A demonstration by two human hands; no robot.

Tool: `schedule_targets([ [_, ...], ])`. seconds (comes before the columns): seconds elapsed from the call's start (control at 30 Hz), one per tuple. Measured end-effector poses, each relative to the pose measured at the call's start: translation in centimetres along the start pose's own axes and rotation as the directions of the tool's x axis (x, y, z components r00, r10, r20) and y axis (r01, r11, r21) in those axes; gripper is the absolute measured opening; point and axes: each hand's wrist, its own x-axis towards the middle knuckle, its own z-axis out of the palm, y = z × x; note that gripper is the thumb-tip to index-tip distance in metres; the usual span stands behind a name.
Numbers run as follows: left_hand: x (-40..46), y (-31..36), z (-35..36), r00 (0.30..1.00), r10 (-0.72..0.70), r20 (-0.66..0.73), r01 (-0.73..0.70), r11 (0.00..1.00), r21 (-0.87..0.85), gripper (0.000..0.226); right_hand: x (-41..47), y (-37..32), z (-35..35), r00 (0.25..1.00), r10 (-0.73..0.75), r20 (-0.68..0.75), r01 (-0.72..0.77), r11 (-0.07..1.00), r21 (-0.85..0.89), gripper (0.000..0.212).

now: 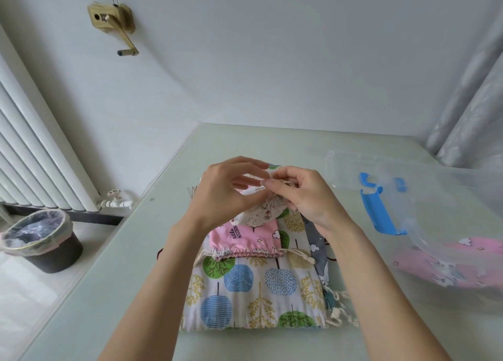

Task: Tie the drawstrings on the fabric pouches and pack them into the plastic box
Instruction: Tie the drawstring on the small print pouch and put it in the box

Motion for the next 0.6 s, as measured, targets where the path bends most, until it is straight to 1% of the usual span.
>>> schedule_targets([
  [0.13,-0.07,0.05,0.34,0.990,-0.138,0.033,0.142,0.964,-0.226,0.012,-0.07,-0.06,0.26,0.999,0.027,0.024,-0.027,1.000,0.014,0.006],
  [0.17,-0.04,-0.06,0.21,0.988,-0.153,0.036,0.157,0.952,-0.262,0.014,-0.03,-0.02,0.17,0.999,0.040,0.015,-0.041,0.999,0.024,0.007],
  [0.2,-0.04,-0.16,-0.05,0.989,-0.140,0.041,0.146,0.956,-0.253,0.015,0.00,-0.01,0.02,0.998,0.058,0.003,-0.058,0.997,0.048,0.007],
  [0.23,-0.03,-0.22,-0.30,0.993,-0.106,0.051,0.114,0.971,-0.209,0.017,0.05,0.03,-0.21,0.997,0.074,-0.006,-0.073,0.994,0.084,0.007],
  [0.3,0.08,-0.35,-0.59,0.998,-0.011,0.059,0.014,0.998,-0.054,0.023,0.11,-0.05,-0.61,0.996,0.090,-0.011,-0.087,0.986,0.139,0.007],
  [0.4,0.25,-0.32,-0.35,0.996,0.086,0.011,-0.087,0.993,0.075,0.014,0.00,-0.36,-0.64,0.997,0.072,0.005,-0.072,0.991,0.116,0.007],
  [0.47,0.29,-0.31,-0.19,0.991,0.131,-0.026,-0.127,0.983,0.132,0.008,-0.08,-0.44,-0.51,0.998,0.063,0.012,-0.064,0.991,0.116,0.008],
  [0.57,0.28,-0.13,-0.31,0.983,0.181,-0.027,-0.169,0.953,0.252,0.013,-0.13,-0.51,-0.42,0.999,0.042,0.025,-0.045,0.993,0.108,0.010],
  [0.6,0.24,-0.04,-0.28,0.984,0.178,-0.026,-0.166,0.954,0.250,0.013,-0.13,-0.52,-0.41,0.999,0.037,0.031,-0.039,0.994,0.099,0.011],
])
